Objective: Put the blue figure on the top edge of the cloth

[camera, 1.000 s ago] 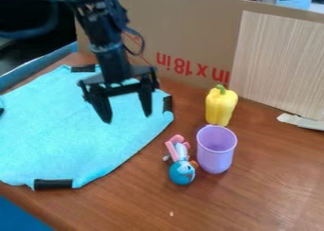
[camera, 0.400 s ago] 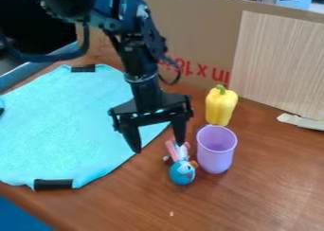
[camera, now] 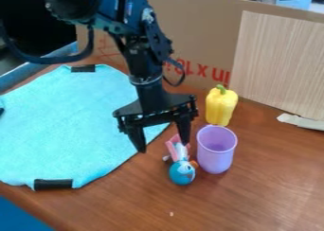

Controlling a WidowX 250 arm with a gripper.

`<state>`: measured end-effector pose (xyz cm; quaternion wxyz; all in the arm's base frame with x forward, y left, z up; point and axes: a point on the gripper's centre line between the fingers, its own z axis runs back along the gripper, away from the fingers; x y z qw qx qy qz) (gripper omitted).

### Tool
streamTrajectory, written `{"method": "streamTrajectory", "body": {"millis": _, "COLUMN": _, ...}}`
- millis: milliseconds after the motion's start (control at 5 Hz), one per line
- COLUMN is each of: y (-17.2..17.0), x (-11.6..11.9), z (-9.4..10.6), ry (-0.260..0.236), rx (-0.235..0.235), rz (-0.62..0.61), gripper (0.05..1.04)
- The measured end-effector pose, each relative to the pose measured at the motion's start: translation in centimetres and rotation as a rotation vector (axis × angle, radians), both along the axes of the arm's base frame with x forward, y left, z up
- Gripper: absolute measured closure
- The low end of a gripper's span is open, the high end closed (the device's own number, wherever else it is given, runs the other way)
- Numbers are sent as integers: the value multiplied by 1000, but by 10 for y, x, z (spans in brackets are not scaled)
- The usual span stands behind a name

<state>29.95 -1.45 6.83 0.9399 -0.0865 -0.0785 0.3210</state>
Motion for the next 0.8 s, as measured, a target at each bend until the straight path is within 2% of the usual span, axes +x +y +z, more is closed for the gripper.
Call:
{"method": "streamTrajectory", "body": {"millis": 400, "y": 4, "x": 3, "z": -21, "ry": 19, "rx": 21, "rz": 59, "gripper": 112}}
{"method": "streamTrajectory", "body": {"millis": 600, "y": 0, "x": 3, "z": -31, "ry": 32, "rx": 51, "rz": 48, "gripper": 386}}
{"method": "streamTrajectory", "body": {"millis": 800, "y": 0, "x": 0, "z": -32, "ry": 50, "rx": 51, "rz": 42, "gripper": 623}}
